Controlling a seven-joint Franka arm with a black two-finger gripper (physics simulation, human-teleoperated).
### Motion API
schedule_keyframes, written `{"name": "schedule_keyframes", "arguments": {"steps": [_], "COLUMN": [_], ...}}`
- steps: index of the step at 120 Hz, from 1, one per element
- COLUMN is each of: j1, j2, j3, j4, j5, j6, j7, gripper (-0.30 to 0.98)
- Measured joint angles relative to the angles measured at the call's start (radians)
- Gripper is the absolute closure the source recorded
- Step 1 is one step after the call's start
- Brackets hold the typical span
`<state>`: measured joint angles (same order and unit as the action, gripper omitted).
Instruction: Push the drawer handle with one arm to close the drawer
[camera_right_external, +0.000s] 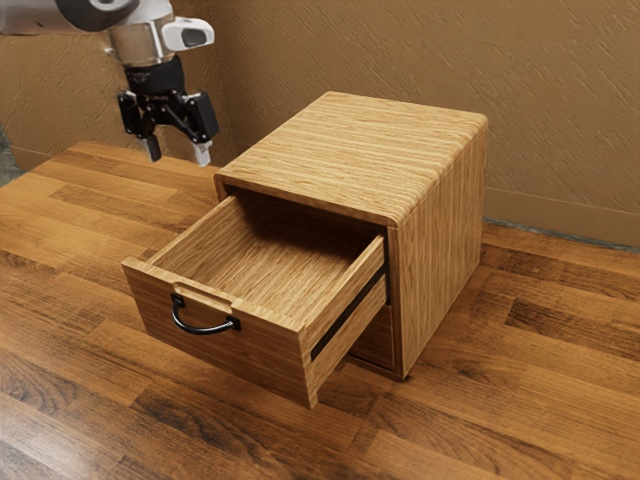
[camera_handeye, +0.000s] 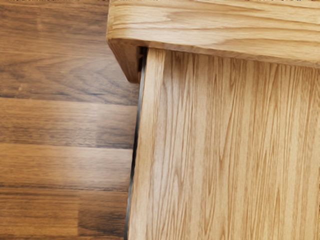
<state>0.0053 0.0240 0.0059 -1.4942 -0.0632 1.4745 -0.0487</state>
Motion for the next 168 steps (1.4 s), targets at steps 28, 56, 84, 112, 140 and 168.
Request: {"name": "schedule_keyframes", "arguments": {"steps": [28, 56, 84, 112, 140, 168], "j1": [0.033, 0.035, 0.034, -0.02, -0.024, -0.024], "j2": [-0.5, -1.111, -1.199, -1.087, -0.905, -0.763], "j3": [-0.075, -0.22, -0.286, -0.304, -0.304, -0.288], "j4": [-0.466, -0.888, -1.047, -1.077, -1.077, -1.029], "j5": [0.005, -0.088, -0.174, -0.21, -0.217, -0.166], "j6": [0.077, 0.012, -0.012, 0.044, 0.18, 0.322], "j7": [0.009, 0.001, -0.017, -0.029, -0.039, -0.05], "gripper": [0.0, 0.09, 0.27, 0.48, 0.56, 0.6]}}
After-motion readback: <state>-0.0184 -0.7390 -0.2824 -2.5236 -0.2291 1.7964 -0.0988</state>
